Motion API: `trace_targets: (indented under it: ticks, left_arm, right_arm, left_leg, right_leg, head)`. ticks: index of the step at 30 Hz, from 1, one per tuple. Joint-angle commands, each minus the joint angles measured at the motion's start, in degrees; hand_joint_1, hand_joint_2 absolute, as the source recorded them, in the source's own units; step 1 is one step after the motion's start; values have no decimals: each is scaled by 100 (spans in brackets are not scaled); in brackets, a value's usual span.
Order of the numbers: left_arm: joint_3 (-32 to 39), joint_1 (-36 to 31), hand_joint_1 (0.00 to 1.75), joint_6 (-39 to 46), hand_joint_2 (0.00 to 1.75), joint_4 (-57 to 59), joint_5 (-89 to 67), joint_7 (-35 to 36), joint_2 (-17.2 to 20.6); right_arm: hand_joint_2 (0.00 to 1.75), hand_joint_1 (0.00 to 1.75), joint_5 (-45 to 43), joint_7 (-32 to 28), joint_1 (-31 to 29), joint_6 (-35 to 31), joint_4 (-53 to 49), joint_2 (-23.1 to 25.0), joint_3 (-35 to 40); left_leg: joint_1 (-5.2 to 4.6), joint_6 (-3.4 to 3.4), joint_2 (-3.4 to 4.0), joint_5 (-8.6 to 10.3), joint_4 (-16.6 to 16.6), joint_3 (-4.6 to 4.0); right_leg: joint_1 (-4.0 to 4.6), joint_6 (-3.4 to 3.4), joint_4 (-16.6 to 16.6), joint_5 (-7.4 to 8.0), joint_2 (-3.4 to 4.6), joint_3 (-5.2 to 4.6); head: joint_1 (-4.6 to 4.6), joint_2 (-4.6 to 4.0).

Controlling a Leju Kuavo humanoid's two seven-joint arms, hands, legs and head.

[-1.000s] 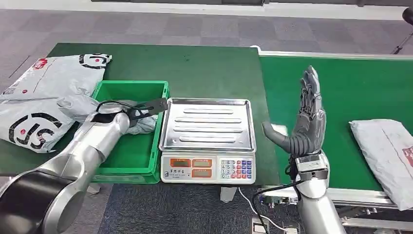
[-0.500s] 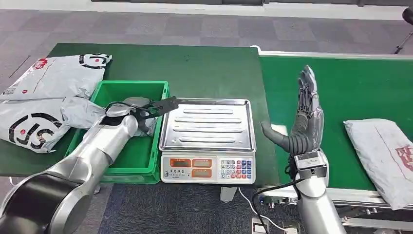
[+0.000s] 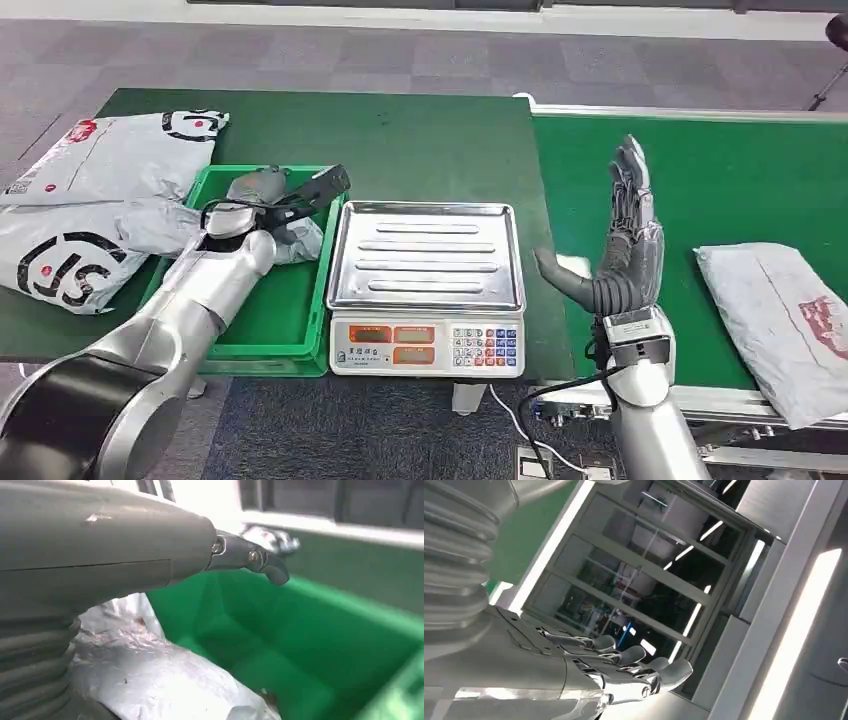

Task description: Moved the parcel from conveyor to table for the left to box.

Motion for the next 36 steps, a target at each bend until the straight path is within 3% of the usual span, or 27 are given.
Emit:
trace_targets:
  ticks: [1, 9, 11, 14, 19, 26, 27, 32, 36]
  left_arm:
    - [273, -320, 0, 38, 175, 246, -117, 66, 277]
    - [233, -321, 0, -14, 175, 279, -201, 204, 332]
    - [399, -248, 0, 418, 175, 147, -115, 170, 430]
    - [733, -162, 0, 869, 175, -24, 187, -254, 440]
    - [1478, 221, 0, 1750, 175, -909, 1400, -1961, 16]
    - [1514, 315, 0, 1717, 175, -1075, 1656, -2182, -36]
    - [780, 1713, 0, 1519, 175, -2953, 4188, -3725, -407]
    - [319, 2609, 0, 839, 175, -4211, 5744, -4568, -508]
    - [132, 2838, 0, 509, 175, -4415, 6102, -4647, -544]
  right_arm:
    - [175, 0, 14, 74, -95, 52, 29, 116, 160]
    - [175, 0, 24, 77, -122, 85, 67, 136, 175]
    - [175, 0, 35, 79, -87, 80, 54, 133, 168]
    - [175, 0, 23, 78, 42, 40, -5, 52, 126]
    - [175, 0, 36, 47, 482, -116, -376, -22, -95]
    - [175, 0, 30, 35, 526, -115, -425, -26, -132]
    - [175, 0, -68, -154, 637, -153, -242, -35, -402]
    - [175, 0, -76, -96, 509, -115, -85, 17, -511]
    - [175, 0, -90, -66, 399, -114, 134, 24, -616]
  left_leg:
    - [4, -5, 18, -4, 0, 5]
    - [3, -4, 15, -3, -1, 5]
    - [4, -4, 24, -6, -1, 8]
    - [7, -7, 28, -6, -8, 18]
    - [4, -4, 0, -1, -7, 9]
    - [5, -6, 1, -2, -12, 15]
    - [1, 0, -8, -3, -8, 12]
    - [-10, -1, 21, -13, -17, 27]
    - [-8, 1, 21, -14, -9, 19]
  right_leg:
    - [5, -10, -1, 1, 11, 0]
    - [4, -9, -2, 1, 8, 1]
    - [5, -9, -2, 2, 17, 1]
    - [9, -15, -10, 2, 17, 12]
    - [5, -10, -8, -3, -9, 6]
    - [7, -13, -13, -3, -10, 13]
    - [2, -7, -13, -6, -16, 11]
    - [-7, -12, -22, -4, 6, 16]
    - [-5, -9, -17, -5, 9, 9]
  head:
    - [0, 0]
    - [0, 0]
    - [0, 0]
    - [0, 0]
    - [0, 0]
    - [0, 0]
    - [0, 0]
    - [0, 0]
    - [0, 0]
